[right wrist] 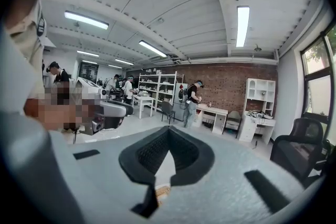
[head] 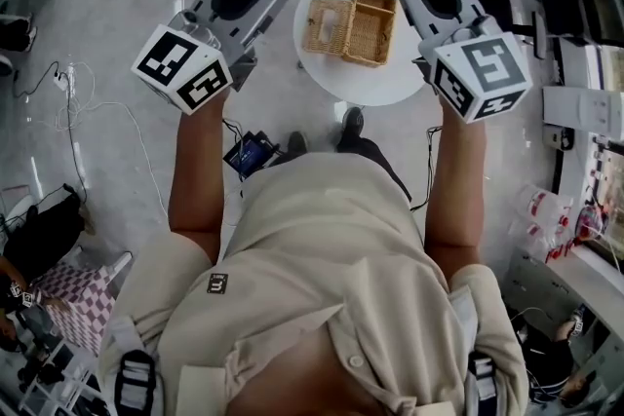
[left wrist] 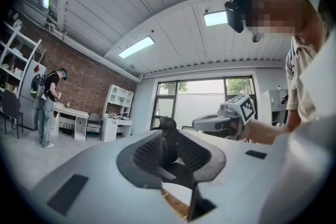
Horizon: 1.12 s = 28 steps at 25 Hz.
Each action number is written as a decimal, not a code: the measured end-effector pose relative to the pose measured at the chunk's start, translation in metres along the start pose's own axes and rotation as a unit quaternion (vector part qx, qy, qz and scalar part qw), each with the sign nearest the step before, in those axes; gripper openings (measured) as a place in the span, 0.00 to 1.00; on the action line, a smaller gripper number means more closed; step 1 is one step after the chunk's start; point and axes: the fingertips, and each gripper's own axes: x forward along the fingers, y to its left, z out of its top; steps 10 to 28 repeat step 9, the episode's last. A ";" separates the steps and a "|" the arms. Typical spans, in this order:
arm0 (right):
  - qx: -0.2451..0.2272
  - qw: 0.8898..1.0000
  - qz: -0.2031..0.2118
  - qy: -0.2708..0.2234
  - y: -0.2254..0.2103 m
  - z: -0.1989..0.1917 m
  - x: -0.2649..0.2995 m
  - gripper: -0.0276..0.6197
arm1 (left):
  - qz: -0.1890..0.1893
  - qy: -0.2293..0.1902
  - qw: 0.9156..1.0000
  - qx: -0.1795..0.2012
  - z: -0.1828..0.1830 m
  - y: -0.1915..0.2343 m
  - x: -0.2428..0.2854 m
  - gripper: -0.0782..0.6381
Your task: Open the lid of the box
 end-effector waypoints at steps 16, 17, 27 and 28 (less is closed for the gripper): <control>-0.007 1.000 -0.006 -0.001 0.011 0.014 -0.020 0.03 | -0.002 -0.001 1.000 0.005 0.011 -0.019 -0.016 0.22; -0.007 1.000 -0.006 -0.001 0.011 0.014 -0.020 0.03 | -0.002 -0.001 1.000 0.005 0.011 -0.019 -0.016 0.22; -0.007 1.000 -0.006 -0.001 0.011 0.014 -0.020 0.03 | -0.002 -0.001 1.000 0.005 0.011 -0.019 -0.016 0.22; -0.007 1.000 -0.006 -0.001 0.011 0.014 -0.020 0.03 | -0.002 -0.001 1.000 0.005 0.011 -0.019 -0.016 0.22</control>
